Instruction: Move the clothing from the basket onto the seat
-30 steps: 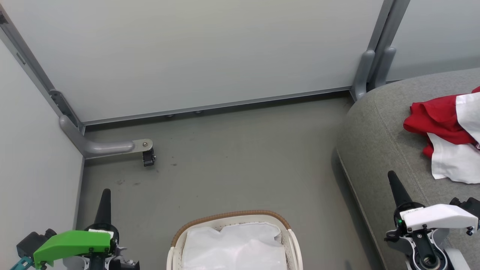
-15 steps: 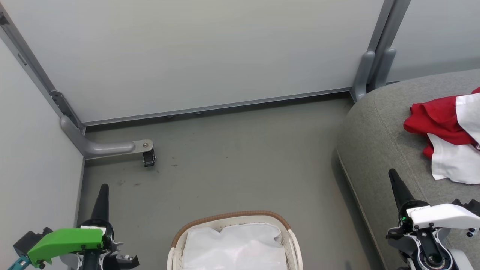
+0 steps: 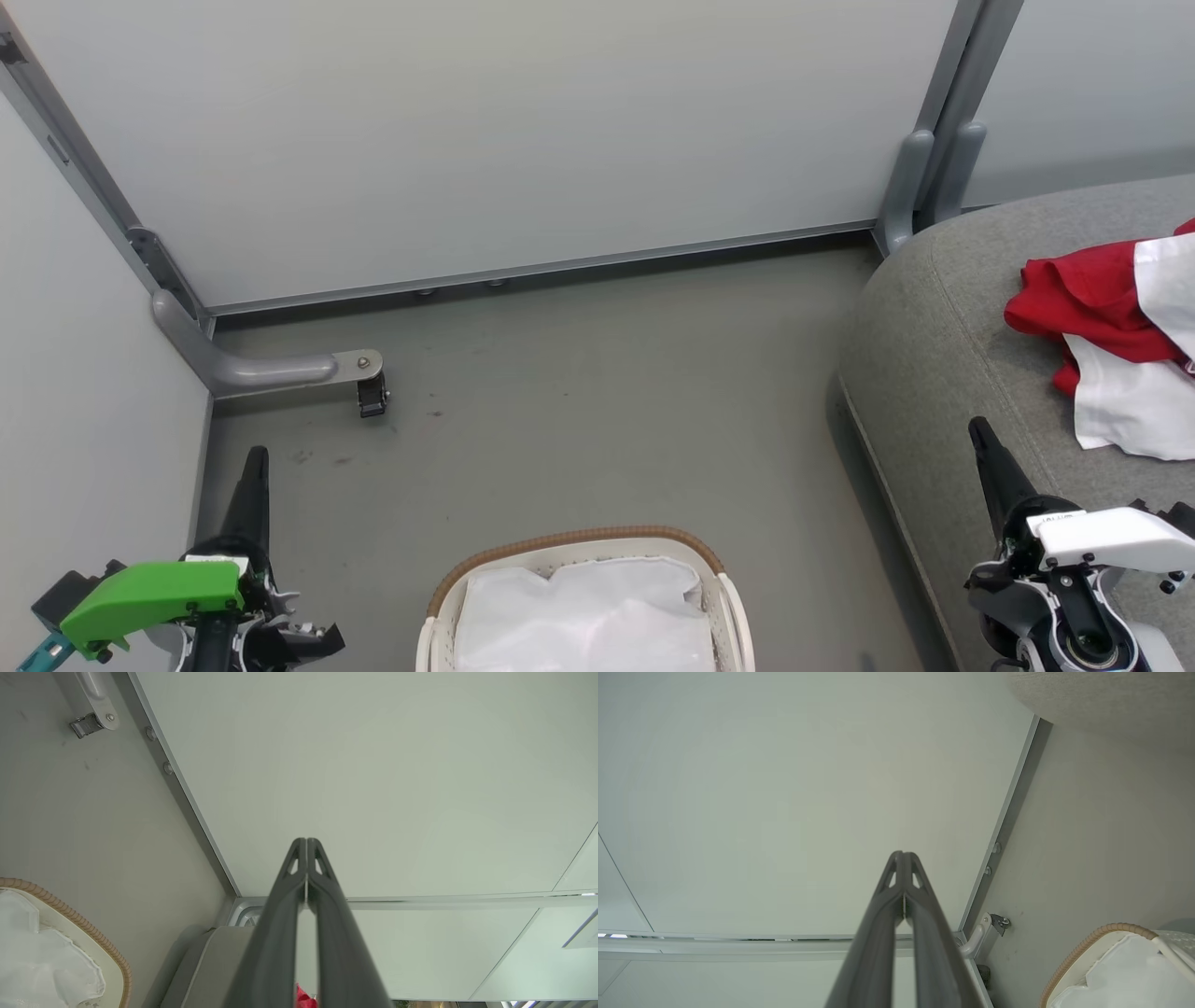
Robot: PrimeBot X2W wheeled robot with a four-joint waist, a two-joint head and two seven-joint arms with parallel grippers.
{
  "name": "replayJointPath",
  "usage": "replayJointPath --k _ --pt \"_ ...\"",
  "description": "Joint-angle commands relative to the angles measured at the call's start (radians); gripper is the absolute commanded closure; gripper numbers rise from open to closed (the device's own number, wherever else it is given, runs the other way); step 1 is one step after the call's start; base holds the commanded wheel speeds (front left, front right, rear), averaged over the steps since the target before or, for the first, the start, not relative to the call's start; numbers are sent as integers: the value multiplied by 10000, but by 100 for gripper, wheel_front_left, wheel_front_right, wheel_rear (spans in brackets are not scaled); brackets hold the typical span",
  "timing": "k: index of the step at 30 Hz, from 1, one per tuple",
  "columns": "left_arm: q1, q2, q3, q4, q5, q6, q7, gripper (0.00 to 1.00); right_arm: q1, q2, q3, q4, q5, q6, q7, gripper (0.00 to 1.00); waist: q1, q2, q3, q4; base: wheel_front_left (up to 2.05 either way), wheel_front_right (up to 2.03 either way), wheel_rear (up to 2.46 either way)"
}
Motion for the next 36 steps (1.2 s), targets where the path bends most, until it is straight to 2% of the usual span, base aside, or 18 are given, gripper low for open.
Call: replayJointPath --k 1,13,36 --pt "-174 62 60 -88 -211 -29 44 100 78 -19 -46 -79 212 -2 76 100 0 -1 -3 1 0 0 0" --pt "-236 67 137 -160 -921 -32 257 100 113 2 -122 -160 998 -3 276 100 0 -1 -34 11 0 0 0" --pt "-214 66 129 -149 -897 -32 257 100 113 0 -116 -153 976 -3 281 100 0 -1 -35 11 0 0 0"
